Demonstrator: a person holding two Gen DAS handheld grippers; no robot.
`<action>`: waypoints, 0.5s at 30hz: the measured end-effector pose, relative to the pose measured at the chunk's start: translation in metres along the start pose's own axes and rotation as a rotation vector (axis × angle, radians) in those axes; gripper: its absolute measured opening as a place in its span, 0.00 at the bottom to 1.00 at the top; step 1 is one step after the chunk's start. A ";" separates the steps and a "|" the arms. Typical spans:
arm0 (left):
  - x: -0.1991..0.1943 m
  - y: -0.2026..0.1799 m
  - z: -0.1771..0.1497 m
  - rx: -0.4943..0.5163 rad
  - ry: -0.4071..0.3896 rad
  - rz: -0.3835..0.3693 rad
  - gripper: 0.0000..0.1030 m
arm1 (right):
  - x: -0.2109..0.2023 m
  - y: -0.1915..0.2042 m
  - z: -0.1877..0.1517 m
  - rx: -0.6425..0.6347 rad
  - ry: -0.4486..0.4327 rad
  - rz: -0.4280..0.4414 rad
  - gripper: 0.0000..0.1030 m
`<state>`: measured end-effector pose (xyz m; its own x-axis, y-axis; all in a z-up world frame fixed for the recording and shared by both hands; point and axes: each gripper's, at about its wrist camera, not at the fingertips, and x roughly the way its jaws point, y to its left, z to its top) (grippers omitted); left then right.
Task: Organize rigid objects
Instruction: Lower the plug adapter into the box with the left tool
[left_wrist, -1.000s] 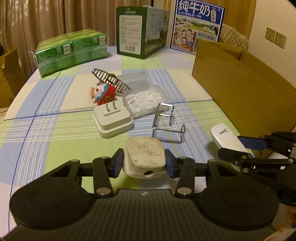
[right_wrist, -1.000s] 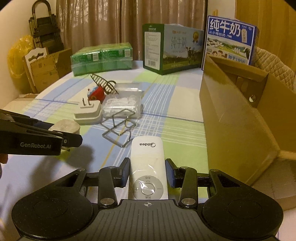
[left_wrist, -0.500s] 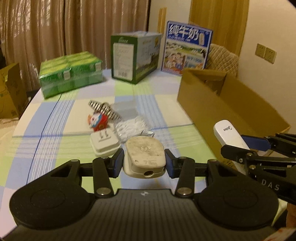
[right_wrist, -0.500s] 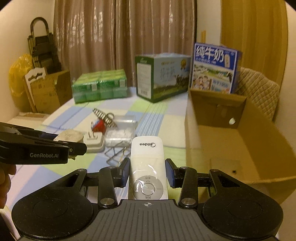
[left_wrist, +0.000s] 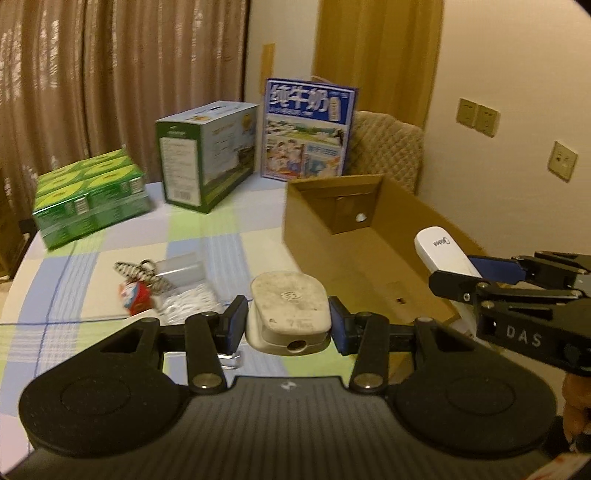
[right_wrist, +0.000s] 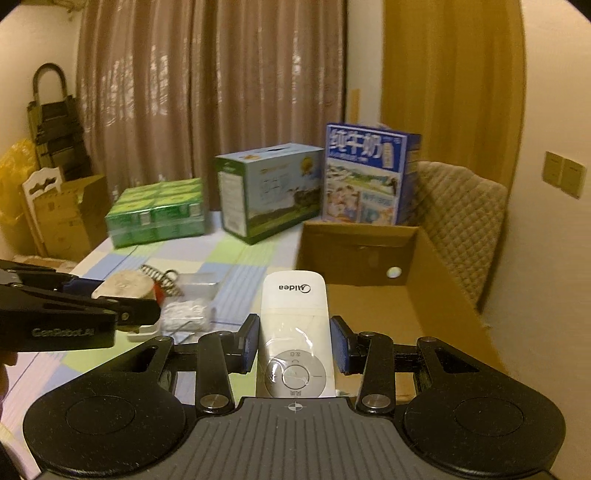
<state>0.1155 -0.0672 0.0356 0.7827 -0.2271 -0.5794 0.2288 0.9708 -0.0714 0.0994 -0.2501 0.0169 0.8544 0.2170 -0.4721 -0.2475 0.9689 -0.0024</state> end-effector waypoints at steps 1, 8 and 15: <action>0.001 -0.005 0.003 0.004 0.001 -0.012 0.39 | -0.003 -0.009 0.002 0.009 -0.003 -0.011 0.36; 0.017 -0.042 0.028 0.068 -0.001 -0.079 0.39 | -0.004 -0.067 0.011 0.082 0.012 -0.072 0.36; 0.054 -0.078 0.046 0.123 0.029 -0.140 0.39 | 0.010 -0.110 0.013 0.124 0.046 -0.090 0.36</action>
<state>0.1660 -0.1583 0.0471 0.7217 -0.3554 -0.5940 0.4046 0.9129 -0.0545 0.1408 -0.3530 0.0236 0.8483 0.1258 -0.5143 -0.1103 0.9920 0.0608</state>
